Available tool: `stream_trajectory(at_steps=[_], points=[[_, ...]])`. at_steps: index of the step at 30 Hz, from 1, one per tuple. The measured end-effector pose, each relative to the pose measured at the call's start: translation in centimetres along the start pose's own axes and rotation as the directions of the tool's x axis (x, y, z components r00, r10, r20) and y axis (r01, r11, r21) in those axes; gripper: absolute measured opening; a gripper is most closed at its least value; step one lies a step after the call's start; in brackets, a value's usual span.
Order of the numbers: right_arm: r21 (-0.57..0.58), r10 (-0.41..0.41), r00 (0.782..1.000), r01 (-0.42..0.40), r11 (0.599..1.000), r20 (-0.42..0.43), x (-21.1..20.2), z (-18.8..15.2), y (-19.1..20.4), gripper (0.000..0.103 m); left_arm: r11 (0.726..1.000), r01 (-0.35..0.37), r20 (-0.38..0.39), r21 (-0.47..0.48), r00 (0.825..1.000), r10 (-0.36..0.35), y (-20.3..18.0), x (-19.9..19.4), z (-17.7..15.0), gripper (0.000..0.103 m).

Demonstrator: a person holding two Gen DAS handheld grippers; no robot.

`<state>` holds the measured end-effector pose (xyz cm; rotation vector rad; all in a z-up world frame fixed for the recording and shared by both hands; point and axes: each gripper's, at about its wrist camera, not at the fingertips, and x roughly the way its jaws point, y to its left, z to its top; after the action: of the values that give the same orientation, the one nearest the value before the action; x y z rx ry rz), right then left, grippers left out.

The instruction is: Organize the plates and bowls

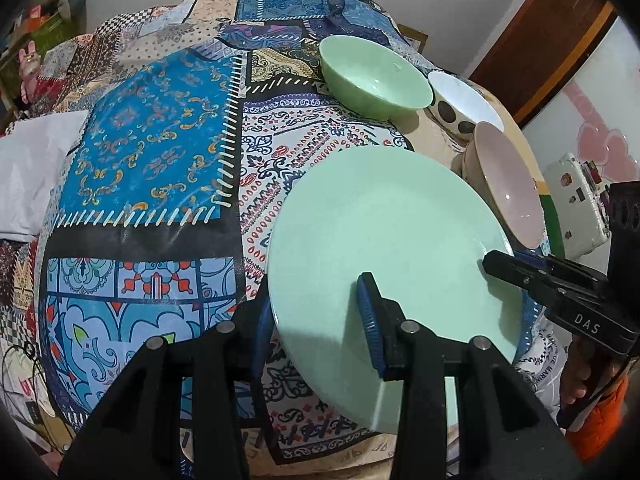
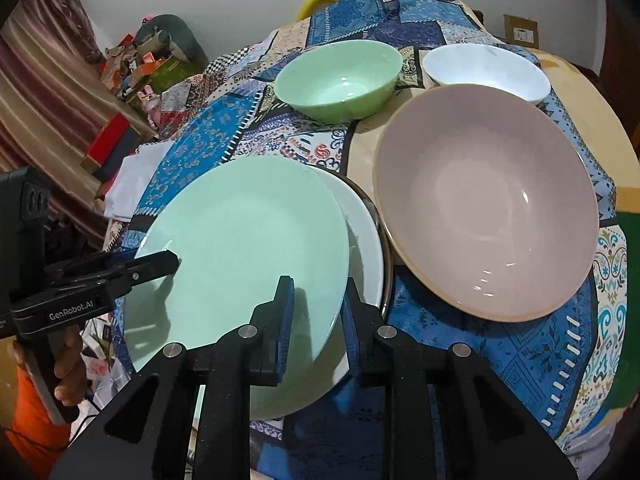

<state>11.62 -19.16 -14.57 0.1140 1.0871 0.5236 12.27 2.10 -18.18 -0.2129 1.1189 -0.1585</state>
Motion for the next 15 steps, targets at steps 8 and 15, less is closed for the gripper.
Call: stream_trajectory(at_steps=[8, 15], points=[[0.029, 0.010, 1.000, -0.010, 1.000, 0.000, -0.19, -0.47, -0.89, 0.021, 1.000, -0.013, -0.013, 0.011, 1.000, 0.013, -0.57, 0.80, 0.24, 0.039], [0.002, -0.012, 1.000, 0.012, 1.000, 0.002, -0.16, -0.49, -0.27, 0.022, 1.000, -0.006, -0.014, 0.013, 1.000, 0.006, -0.37, 0.93, 0.42, 0.039]])
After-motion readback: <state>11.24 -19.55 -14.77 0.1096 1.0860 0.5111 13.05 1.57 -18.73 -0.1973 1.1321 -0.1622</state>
